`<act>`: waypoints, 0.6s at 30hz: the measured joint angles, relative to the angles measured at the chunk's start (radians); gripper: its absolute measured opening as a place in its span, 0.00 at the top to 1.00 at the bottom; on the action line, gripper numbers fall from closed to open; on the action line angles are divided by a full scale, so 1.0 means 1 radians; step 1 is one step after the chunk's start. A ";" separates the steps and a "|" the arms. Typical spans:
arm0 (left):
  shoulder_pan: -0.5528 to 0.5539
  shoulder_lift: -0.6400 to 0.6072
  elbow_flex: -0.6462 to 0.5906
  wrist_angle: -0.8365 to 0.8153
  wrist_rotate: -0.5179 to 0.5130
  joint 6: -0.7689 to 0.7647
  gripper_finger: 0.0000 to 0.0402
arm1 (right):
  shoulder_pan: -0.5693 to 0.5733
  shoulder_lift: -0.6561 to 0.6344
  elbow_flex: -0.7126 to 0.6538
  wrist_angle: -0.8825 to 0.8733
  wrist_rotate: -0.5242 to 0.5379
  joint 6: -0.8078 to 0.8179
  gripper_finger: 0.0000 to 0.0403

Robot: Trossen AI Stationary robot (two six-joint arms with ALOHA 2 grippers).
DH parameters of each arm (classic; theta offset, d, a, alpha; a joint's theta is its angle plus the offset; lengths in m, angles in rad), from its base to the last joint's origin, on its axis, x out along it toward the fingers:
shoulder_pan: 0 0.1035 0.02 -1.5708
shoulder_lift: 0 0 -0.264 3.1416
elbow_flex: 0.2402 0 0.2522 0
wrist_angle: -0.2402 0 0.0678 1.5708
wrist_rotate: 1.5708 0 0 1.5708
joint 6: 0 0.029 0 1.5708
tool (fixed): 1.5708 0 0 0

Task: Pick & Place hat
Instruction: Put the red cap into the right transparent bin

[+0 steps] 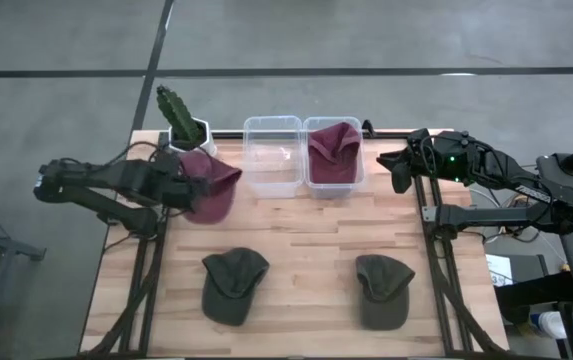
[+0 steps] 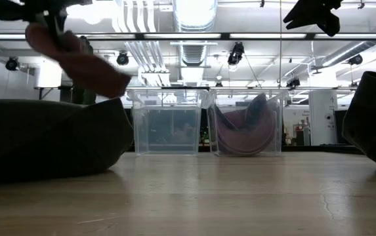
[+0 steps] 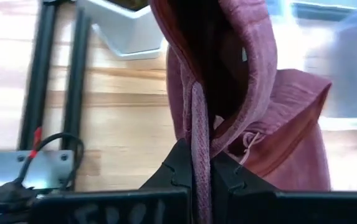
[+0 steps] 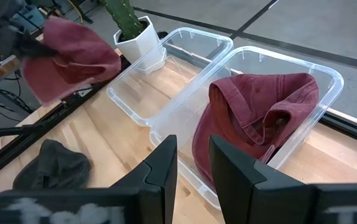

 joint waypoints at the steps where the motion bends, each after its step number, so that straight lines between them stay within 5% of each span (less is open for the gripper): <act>1: 0.000 0.000 0.023 -0.001 0.002 0.017 0.97 | 0.000 0.000 0.000 0.000 0.000 0.000 0.78; 10: -0.009 0.038 0.197 0.048 -0.110 0.149 0.97 | 0.000 0.005 0.000 0.009 -0.072 0.009 0.78; 18: -0.016 0.099 0.210 0.552 -0.241 0.534 0.97 | 0.000 0.045 0.000 0.169 -0.187 -0.009 0.78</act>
